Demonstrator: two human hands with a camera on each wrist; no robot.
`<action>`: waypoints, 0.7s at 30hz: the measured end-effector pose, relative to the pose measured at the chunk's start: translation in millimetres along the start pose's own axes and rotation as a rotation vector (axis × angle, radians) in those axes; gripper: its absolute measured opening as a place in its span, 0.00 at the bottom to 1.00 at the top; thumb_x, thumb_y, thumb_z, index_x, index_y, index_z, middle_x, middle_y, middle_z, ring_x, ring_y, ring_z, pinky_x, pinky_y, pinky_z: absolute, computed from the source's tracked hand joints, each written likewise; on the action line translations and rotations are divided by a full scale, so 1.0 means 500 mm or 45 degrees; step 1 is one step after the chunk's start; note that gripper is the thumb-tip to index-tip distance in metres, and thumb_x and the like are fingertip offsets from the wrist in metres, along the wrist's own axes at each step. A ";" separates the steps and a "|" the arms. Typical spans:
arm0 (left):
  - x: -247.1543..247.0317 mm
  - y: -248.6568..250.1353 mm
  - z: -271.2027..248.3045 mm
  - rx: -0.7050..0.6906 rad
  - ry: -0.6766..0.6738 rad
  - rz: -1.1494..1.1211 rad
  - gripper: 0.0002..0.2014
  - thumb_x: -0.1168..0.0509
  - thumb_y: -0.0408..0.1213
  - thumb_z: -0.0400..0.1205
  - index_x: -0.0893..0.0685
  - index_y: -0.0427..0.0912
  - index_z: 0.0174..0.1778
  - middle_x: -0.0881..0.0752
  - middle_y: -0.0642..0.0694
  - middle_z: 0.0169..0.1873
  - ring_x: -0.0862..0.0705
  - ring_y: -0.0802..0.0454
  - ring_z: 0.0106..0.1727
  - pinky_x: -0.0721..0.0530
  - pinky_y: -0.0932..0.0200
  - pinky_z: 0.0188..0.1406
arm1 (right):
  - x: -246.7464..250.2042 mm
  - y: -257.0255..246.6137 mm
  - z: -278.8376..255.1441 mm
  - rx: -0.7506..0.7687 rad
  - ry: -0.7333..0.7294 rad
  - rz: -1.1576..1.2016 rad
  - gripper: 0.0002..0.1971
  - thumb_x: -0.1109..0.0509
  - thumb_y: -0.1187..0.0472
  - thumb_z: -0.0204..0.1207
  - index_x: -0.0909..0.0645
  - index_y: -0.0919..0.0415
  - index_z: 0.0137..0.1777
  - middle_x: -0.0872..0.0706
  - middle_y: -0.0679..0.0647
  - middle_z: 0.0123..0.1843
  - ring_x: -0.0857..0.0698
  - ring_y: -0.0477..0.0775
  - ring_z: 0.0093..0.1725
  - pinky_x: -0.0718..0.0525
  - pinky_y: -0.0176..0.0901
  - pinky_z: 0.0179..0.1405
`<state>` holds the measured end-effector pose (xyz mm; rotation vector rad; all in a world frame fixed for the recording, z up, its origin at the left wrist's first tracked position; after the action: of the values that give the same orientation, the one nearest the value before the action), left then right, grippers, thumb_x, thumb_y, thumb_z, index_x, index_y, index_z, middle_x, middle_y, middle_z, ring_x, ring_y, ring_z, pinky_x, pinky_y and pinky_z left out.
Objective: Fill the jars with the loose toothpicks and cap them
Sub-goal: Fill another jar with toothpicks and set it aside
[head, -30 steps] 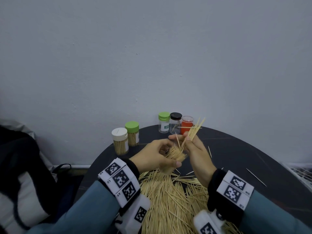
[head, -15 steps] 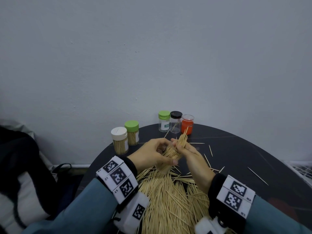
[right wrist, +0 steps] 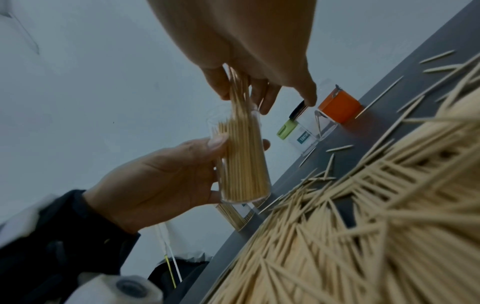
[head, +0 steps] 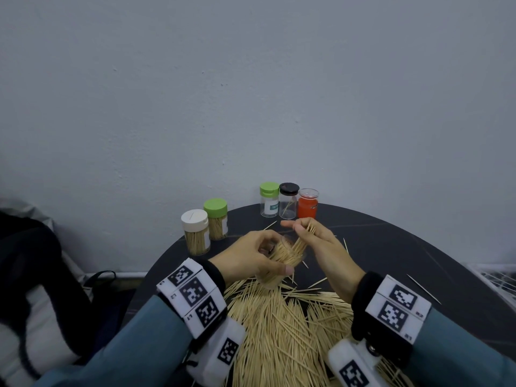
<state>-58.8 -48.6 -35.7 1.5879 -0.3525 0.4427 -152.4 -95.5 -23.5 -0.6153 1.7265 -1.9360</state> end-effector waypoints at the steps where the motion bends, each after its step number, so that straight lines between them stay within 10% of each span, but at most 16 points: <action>1: 0.000 0.001 0.000 -0.003 -0.001 -0.018 0.20 0.24 0.35 0.72 0.20 0.45 0.59 0.13 0.48 0.50 0.16 0.53 0.53 0.20 0.54 0.62 | 0.000 0.003 0.001 -0.008 -0.009 -0.009 0.11 0.46 0.63 0.85 0.22 0.66 0.53 0.16 0.50 0.57 0.17 0.29 0.40 0.25 0.15 0.34; 5: -0.001 0.002 0.001 -0.007 -0.001 -0.067 0.17 0.24 0.34 0.72 0.19 0.47 0.55 0.14 0.51 0.47 0.17 0.55 0.51 0.20 0.55 0.59 | -0.012 0.013 0.003 -0.043 -0.084 -0.036 0.13 0.48 0.61 0.85 0.23 0.59 0.45 0.17 0.51 0.64 0.17 0.44 0.55 0.18 0.25 0.46; 10: -0.004 0.008 0.001 -0.037 -0.001 -0.102 0.17 0.25 0.32 0.73 0.20 0.46 0.55 0.14 0.50 0.46 0.17 0.56 0.50 0.21 0.57 0.57 | 0.004 -0.004 0.007 0.046 -0.033 -0.061 0.16 0.50 0.58 0.86 0.24 0.65 0.61 0.15 0.50 0.61 0.18 0.44 0.61 0.20 0.31 0.56; 21: 0.006 0.012 0.003 -0.063 0.049 -0.149 0.20 0.25 0.33 0.73 0.20 0.43 0.61 0.14 0.46 0.51 0.17 0.51 0.55 0.20 0.54 0.60 | -0.015 -0.001 0.001 0.007 -0.162 -0.325 0.19 0.53 0.58 0.87 0.24 0.58 0.67 0.18 0.45 0.56 0.22 0.29 0.49 0.26 0.13 0.41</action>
<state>-59.1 -50.4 -29.2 1.5411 -0.2381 0.3711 -146.1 -91.3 -23.0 -0.9758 1.6286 -2.0193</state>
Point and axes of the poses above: each hand's wrist, its own z-axis towards the middle knuckle, its own x-axis out of the back of the hand, y = z × x, the point moved 9 cm from there along z, towards the middle knuckle
